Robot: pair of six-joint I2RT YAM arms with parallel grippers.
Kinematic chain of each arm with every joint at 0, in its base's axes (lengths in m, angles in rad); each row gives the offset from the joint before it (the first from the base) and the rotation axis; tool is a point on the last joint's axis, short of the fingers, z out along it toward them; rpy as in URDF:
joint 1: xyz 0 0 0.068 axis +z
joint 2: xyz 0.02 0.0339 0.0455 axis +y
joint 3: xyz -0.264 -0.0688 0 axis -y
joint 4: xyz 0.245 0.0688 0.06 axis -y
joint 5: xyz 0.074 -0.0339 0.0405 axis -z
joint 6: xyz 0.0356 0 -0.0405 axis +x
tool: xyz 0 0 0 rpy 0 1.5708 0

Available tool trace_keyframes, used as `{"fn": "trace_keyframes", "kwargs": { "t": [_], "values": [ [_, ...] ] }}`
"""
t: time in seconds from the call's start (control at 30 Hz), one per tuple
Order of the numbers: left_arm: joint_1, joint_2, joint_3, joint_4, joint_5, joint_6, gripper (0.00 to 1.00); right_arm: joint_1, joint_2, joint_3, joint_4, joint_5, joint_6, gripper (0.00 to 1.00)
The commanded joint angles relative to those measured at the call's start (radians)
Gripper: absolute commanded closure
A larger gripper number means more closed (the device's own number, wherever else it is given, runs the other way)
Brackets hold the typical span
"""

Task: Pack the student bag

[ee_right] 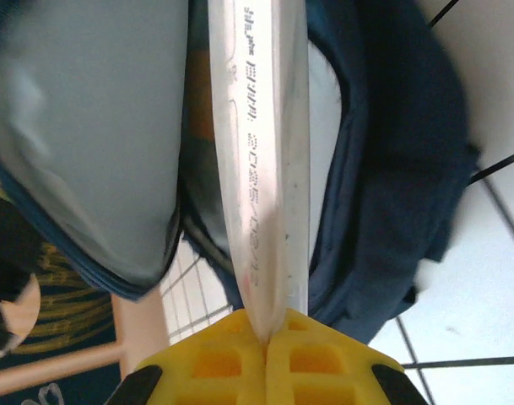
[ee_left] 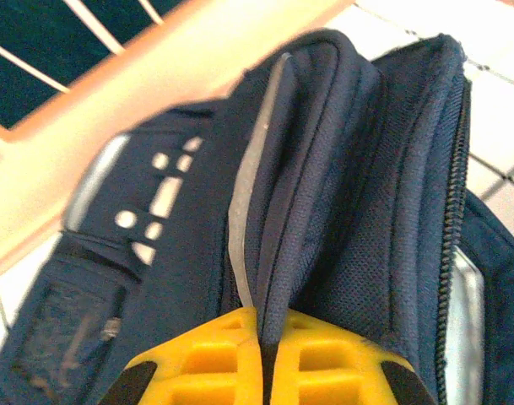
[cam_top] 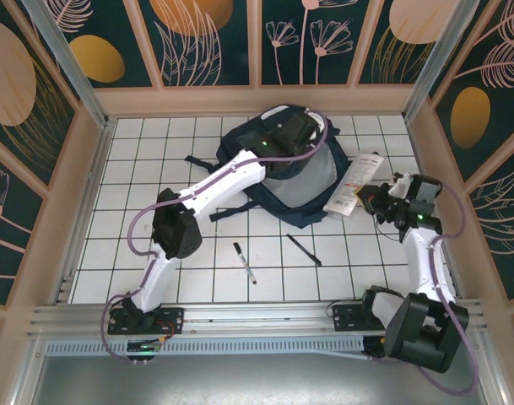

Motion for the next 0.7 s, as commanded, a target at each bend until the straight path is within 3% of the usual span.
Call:
{"fn": "trace_keyframes", "kwargs": {
  "t": [0.0, 0.13, 0.33, 0.4, 0.57, 0.67],
  "values": [
    [-0.006, -0.069, 0.068, 0.094, -0.036, -0.032, 1.0, 0.079, 0.065, 0.011, 0.103, -0.095, 0.061, 1.0],
    [-0.006, -0.079, 0.08, 0.097, 0.002, -0.057, 1.0, 0.197, 0.185, 0.024, 0.247, -0.087, 0.142, 1.0],
    [-0.006, -0.085, 0.081, 0.081, 0.058, -0.115, 1.0, 0.284, 0.399, 0.108, 0.546, -0.048, 0.312, 1.0],
    [-0.005, -0.086, 0.081, 0.079, 0.101, -0.143, 1.0, 0.319, 0.483, 0.142, 0.588, 0.029, 0.37, 1.0],
    [-0.006, -0.098, 0.073, 0.082, 0.168, -0.155, 1.0, 0.407, 0.68, 0.192, 0.887, 0.261, 0.584, 1.0],
    [-0.005, -0.104, 0.07, 0.082, 0.194, -0.162, 1.0, 0.453, 0.795, 0.273, 0.936, 0.396, 0.639, 1.0]
  ]
}}
